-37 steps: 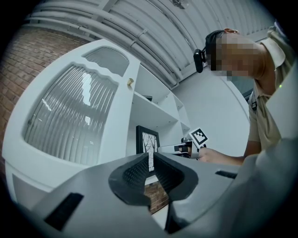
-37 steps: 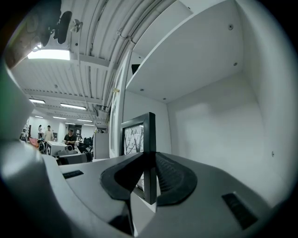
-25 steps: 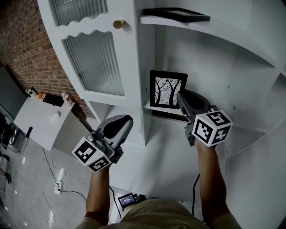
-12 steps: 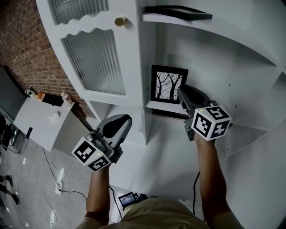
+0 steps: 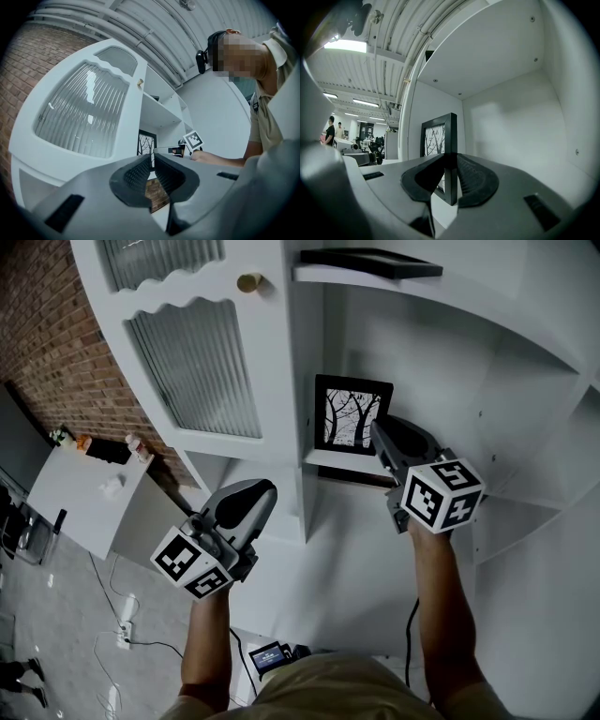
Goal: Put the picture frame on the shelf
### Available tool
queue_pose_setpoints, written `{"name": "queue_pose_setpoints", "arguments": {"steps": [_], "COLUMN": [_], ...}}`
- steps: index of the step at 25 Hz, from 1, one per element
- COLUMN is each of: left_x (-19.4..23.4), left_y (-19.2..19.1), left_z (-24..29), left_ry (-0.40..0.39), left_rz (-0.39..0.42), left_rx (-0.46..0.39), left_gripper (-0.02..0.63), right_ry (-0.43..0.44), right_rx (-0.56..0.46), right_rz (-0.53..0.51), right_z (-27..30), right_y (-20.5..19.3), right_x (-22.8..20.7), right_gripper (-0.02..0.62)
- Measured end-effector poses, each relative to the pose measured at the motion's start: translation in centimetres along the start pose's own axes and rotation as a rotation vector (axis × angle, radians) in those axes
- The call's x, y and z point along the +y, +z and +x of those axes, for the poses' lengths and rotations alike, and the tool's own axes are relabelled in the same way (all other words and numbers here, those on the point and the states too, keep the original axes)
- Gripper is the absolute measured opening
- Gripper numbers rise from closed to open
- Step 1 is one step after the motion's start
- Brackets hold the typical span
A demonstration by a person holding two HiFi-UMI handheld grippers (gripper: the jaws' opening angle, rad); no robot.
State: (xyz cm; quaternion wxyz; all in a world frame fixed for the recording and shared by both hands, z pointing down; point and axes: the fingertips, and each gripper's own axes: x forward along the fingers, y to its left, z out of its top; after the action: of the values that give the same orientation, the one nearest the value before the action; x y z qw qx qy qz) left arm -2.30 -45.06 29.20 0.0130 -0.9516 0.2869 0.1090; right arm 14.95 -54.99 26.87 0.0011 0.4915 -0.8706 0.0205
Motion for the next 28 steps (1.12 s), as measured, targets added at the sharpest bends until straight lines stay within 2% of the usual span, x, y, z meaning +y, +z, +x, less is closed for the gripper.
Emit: {"name": "queue_pose_setpoints", "arguments": {"steps": [28], "left_x": [0.21], "left_y": [-0.53], "left_z": [-0.42], "left_ry": [0.001], "left_rz": [-0.011], "left_rx": [0.006], "left_gripper": [0.038], "right_ry": [-0.003], "right_rx": [-0.011], "right_rz": [-0.02], "right_z": [0.0], "right_y": [0.1], "right_x": [0.0], "right_gripper": [0.117]}}
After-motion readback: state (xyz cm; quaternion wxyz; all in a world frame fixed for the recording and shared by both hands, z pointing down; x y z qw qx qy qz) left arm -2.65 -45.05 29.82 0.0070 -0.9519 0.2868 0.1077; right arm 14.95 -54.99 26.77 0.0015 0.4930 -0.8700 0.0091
